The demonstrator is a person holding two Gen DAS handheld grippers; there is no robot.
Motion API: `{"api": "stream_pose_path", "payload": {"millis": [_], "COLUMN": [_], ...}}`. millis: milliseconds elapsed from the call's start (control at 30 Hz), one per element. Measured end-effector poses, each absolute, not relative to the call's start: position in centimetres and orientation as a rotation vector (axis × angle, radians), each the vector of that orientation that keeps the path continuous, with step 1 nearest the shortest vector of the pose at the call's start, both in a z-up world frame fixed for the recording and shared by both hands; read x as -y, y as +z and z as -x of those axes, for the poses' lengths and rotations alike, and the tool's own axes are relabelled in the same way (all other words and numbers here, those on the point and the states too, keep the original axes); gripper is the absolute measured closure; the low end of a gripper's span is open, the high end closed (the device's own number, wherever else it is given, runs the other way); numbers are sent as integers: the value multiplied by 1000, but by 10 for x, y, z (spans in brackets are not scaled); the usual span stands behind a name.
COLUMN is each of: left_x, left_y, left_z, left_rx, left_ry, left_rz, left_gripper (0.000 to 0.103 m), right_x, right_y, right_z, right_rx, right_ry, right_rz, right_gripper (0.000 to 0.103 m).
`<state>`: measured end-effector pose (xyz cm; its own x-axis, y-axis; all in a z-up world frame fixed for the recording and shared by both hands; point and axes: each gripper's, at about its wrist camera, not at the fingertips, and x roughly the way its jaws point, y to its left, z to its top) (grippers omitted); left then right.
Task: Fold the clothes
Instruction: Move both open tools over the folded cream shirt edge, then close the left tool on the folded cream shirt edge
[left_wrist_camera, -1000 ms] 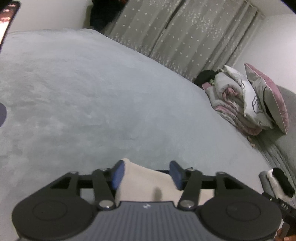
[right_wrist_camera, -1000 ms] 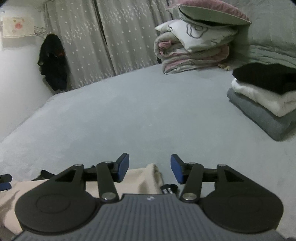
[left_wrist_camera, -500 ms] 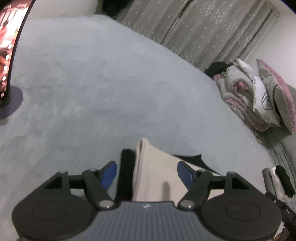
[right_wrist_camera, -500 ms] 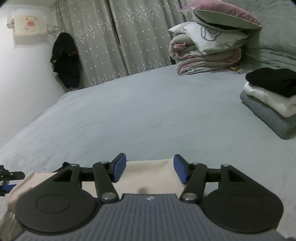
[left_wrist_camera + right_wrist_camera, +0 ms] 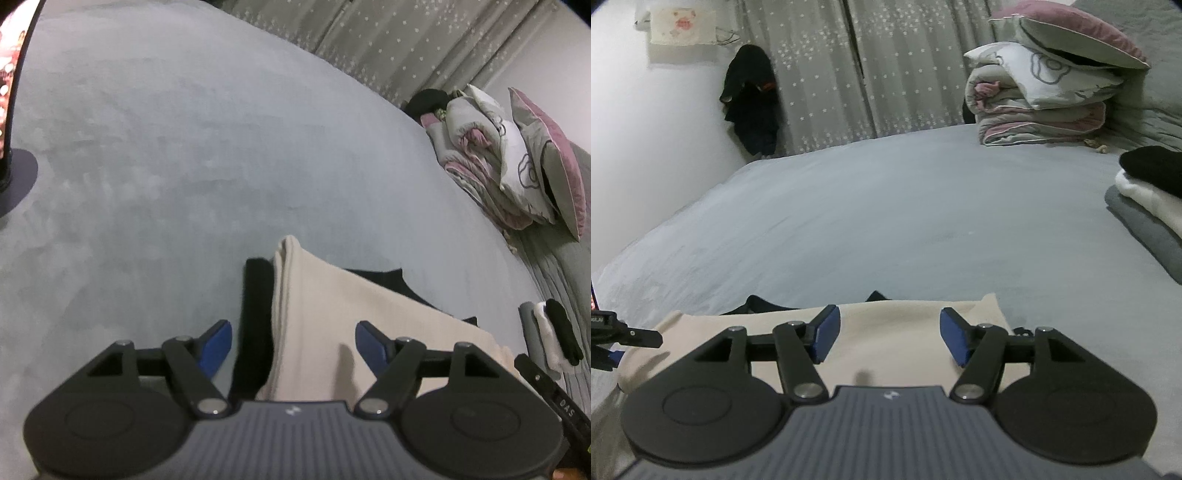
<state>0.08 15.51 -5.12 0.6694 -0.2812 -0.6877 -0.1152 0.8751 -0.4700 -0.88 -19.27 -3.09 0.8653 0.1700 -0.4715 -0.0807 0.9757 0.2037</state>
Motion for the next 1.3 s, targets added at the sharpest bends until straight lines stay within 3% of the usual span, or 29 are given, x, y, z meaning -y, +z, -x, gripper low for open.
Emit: {"api": "stream_pose_path", "payload": {"millis": [800, 1100, 1233, 1300], "left_x": [-159, -161, -160, -160], "left_y": [-50, -55, -58, -59], "left_z": [0, 2, 3, 3], "left_rx": [-916, -940, -937, -934], "left_ry": [-150, -180, -171, -165], "left_rz": [427, 480, 511, 524], "left_gripper": [29, 40, 43, 52], "right_x": [150, 137, 132, 130], "right_y": [-44, -51, -52, -53], "right_z": [-2, -1, 0, -1], "right_rx": [-533, -541, -542, -551], "right_ry": [233, 259, 280, 293], "right_rz": [-83, -54, -46, -46], "right_gripper": [39, 39, 52, 58]}}
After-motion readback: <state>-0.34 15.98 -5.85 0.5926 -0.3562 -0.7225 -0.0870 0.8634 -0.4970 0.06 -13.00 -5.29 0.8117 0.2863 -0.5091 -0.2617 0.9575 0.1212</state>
